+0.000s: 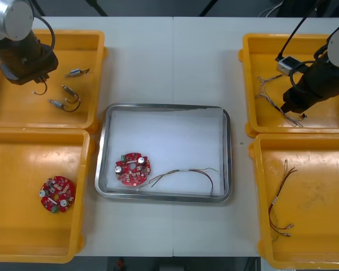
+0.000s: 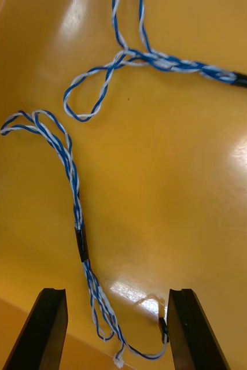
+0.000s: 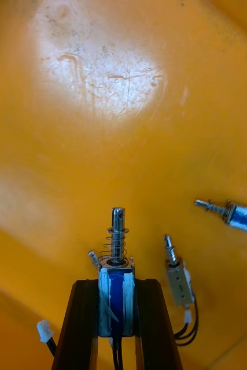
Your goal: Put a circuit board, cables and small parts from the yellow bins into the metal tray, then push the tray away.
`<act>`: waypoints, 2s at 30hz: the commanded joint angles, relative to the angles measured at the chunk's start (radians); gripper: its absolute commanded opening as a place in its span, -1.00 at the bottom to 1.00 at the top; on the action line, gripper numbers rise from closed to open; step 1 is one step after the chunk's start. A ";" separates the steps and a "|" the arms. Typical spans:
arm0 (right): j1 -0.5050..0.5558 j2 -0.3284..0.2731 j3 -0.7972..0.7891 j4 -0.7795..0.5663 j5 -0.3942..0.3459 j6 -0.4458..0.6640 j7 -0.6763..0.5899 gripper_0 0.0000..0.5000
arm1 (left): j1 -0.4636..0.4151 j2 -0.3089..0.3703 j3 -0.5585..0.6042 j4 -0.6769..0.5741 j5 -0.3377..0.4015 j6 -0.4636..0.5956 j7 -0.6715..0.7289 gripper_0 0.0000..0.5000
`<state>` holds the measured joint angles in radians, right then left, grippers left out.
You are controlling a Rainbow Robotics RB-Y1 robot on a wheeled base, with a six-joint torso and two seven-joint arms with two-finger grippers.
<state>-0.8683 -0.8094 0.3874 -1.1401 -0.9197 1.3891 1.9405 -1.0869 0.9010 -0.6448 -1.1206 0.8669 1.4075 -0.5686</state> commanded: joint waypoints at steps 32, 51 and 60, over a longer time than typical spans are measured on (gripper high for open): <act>0.040 0.056 0.090 0.011 0.074 -0.120 0.032 1.00 | 0.033 0.049 0.174 -0.522 0.225 0.266 0.145 -1.00; 0.035 0.007 0.094 -0.084 0.140 -0.105 0.066 -1.00 | 0.214 -0.163 0.192 -0.752 -0.091 0.330 0.296 -1.00; 0.035 -0.070 -0.047 -0.216 0.074 0.079 0.107 -1.00 | 0.269 -0.263 0.105 -0.751 -0.250 0.321 0.305 -1.00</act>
<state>-0.8463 -0.8268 0.4365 -1.3000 -0.8154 1.4100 1.9979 -0.8312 0.6647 -0.4944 -1.8464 0.6752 1.7300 -0.2862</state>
